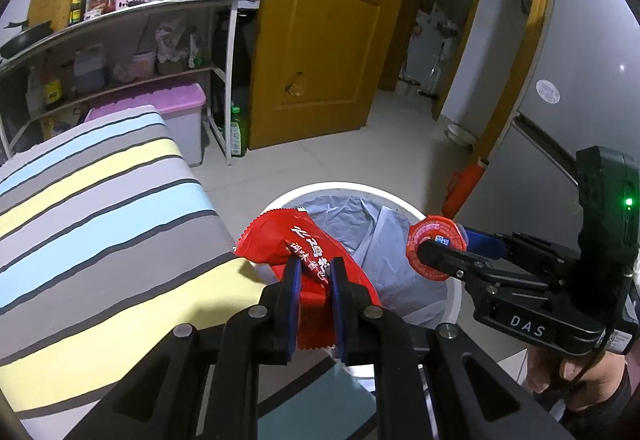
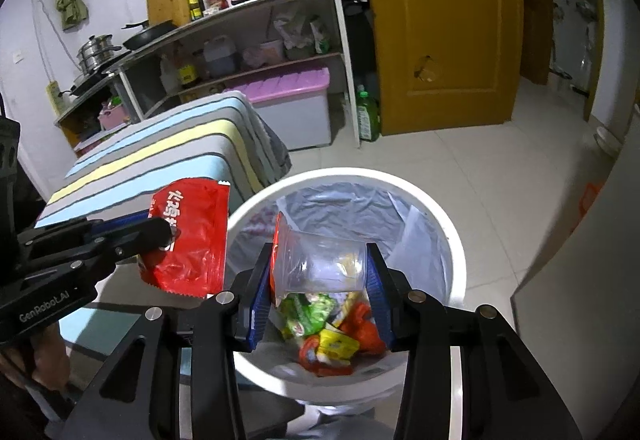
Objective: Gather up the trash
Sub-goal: 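Carry the red bag and clear cup over the bin and open both tools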
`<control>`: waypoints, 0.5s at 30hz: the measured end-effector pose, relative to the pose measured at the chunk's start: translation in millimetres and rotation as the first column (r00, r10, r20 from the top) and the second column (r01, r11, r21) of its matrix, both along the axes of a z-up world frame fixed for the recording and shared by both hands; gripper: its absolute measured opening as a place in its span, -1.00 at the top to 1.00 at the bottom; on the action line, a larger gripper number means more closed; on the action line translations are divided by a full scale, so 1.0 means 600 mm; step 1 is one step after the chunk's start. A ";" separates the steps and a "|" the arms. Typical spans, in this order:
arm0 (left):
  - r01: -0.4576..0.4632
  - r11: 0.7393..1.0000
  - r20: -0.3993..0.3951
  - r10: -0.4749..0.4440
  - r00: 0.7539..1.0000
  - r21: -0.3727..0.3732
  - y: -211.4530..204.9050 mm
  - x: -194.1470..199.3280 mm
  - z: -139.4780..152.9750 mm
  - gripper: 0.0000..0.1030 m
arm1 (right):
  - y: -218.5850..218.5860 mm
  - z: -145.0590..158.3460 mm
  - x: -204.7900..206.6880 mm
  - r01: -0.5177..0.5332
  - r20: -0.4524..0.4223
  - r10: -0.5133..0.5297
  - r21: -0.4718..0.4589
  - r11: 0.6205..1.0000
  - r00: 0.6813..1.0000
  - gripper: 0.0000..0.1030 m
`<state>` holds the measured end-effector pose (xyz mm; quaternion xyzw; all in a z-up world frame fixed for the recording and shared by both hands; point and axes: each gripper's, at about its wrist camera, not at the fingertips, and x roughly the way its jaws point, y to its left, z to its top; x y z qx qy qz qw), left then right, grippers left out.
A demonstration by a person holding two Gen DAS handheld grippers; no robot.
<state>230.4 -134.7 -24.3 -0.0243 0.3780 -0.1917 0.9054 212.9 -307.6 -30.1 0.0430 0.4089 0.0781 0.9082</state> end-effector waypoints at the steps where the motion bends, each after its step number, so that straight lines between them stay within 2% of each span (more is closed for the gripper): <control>1: 0.004 1.000 -0.006 -0.004 1.000 0.001 -0.003 0.004 -0.003 0.72 | -0.002 -0.002 0.003 0.003 -0.001 -0.003 0.000 1.000 1.000 -0.01; 4: 0.011 1.000 -0.018 -0.011 1.000 0.006 -0.012 0.011 -0.013 0.71 | -0.005 -0.010 0.006 0.004 -0.007 -0.004 0.001 1.000 1.000 -0.06; 8: 0.017 1.000 -0.030 -0.016 0.999 0.001 -0.017 0.021 -0.019 0.56 | -0.009 -0.019 0.009 0.004 -0.007 -0.004 -0.007 1.000 1.000 -0.07; 15: 0.006 1.000 -0.035 -0.006 0.999 -0.005 -0.012 0.027 -0.022 0.56 | -0.013 -0.020 0.011 0.004 -0.008 -0.004 -0.003 1.000 1.000 -0.07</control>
